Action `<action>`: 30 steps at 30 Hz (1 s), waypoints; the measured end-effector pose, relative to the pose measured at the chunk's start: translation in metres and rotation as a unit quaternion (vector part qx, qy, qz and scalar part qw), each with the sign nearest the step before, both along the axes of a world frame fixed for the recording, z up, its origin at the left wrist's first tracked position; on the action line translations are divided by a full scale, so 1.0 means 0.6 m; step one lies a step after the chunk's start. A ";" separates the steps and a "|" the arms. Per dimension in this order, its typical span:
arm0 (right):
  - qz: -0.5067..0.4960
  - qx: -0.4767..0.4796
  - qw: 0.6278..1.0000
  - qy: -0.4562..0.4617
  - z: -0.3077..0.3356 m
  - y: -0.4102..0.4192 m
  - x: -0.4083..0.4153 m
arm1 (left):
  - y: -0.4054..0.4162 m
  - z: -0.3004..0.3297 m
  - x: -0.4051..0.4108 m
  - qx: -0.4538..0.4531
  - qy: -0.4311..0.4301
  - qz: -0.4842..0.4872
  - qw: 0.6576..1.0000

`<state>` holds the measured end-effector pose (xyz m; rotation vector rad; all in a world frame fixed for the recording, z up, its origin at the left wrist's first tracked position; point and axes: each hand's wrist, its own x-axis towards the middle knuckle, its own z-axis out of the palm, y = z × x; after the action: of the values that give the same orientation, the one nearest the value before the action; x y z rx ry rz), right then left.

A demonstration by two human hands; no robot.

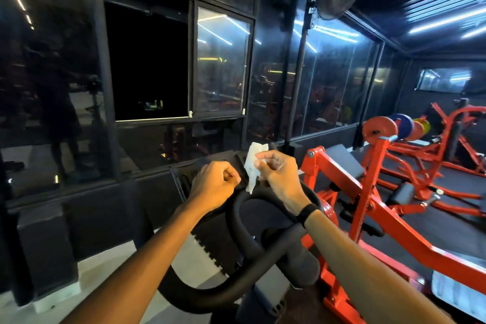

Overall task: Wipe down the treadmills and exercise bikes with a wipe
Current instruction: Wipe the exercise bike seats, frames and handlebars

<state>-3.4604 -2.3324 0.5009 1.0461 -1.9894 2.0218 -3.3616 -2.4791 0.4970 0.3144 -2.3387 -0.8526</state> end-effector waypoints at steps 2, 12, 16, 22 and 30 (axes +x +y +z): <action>-0.002 -0.003 1.000 -0.007 -0.008 0.018 0.005 | 0.015 -0.002 0.000 -0.020 0.004 -0.010 1.000; -0.112 0.021 0.993 -0.039 -0.080 0.168 0.057 | 0.164 -0.035 -0.023 0.151 0.045 -0.159 0.975; -0.193 0.011 0.981 -0.033 -0.059 0.248 0.058 | 0.208 -0.032 -0.021 0.163 0.033 -0.164 0.972; -0.218 -0.013 0.976 -0.001 -0.017 0.334 0.077 | 0.263 0.013 -0.012 0.190 0.077 -0.157 0.966; -0.210 0.008 0.978 0.016 0.009 0.483 0.134 | 0.402 0.037 0.038 0.207 0.107 -0.152 0.960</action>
<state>-3.3799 -2.0423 0.5064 0.5883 -2.0033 1.7554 -3.3386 -2.2378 0.5191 0.0256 -2.0215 -1.4563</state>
